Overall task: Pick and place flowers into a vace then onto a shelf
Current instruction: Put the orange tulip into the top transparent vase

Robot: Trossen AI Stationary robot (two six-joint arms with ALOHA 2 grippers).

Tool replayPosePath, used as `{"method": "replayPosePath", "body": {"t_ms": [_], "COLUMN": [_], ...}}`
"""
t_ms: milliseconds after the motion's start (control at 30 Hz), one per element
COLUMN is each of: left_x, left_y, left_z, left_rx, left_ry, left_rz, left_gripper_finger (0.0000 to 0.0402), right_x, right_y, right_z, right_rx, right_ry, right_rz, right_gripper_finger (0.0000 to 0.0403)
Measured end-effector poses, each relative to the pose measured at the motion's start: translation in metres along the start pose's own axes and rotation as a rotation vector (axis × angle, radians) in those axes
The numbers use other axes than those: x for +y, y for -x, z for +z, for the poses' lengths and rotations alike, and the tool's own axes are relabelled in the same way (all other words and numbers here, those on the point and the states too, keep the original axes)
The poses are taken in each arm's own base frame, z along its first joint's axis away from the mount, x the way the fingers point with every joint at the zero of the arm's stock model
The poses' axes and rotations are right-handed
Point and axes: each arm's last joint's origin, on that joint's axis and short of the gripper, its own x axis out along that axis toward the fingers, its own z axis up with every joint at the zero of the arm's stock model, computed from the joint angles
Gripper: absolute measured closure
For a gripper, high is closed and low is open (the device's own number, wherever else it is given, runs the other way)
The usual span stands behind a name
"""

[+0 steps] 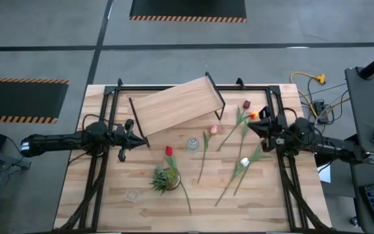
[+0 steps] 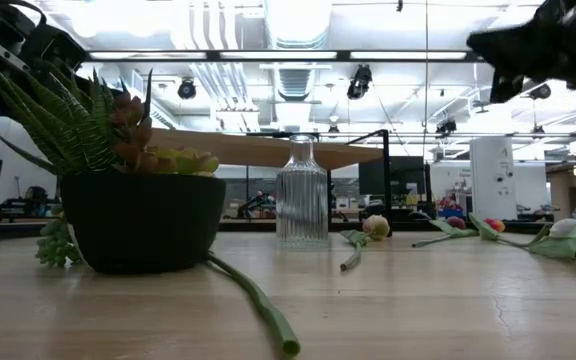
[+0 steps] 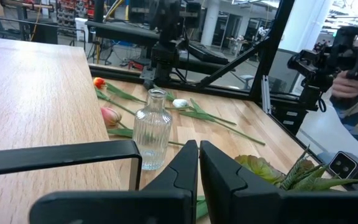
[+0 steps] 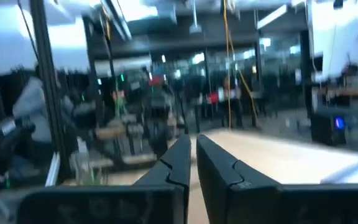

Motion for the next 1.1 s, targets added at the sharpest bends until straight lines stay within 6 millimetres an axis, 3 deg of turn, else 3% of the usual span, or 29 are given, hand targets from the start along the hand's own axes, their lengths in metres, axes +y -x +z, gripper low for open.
{"method": "replayPosePath", "body": {"t_ms": [200,467,767,967,1100], "left_x": [0.0,0.0,0.0,0.0,0.0], "left_y": [0.0,0.0,0.0,0.0,0.0], "left_z": [0.0,0.0,0.0,0.0,0.0], "left_rx": [0.001,0.0,0.001,0.001,0.001], "left_ry": [0.0,0.0,0.0,0.0,0.0], "left_rz": [0.0,0.0,0.001,0.001,0.001], "left_gripper_finger": [0.0401,0.0401,0.0401,0.0401,0.0401], "right_x": [0.001,0.006,0.011,0.021,0.028], "right_y": [-0.007,-0.033,-0.07,-0.091,-0.104], "right_z": [0.007,0.049,0.079,0.084,0.076], "right_rx": [0.013,0.032,0.291,0.416,0.491], "right_ry": [-0.049,-0.144,-0.308,-0.369,-0.415], "right_rz": [0.001,-0.01,-0.162,-0.217,-0.207], "right_gripper_finger": [0.0299,0.021,0.0208,0.0209,0.0209]}}
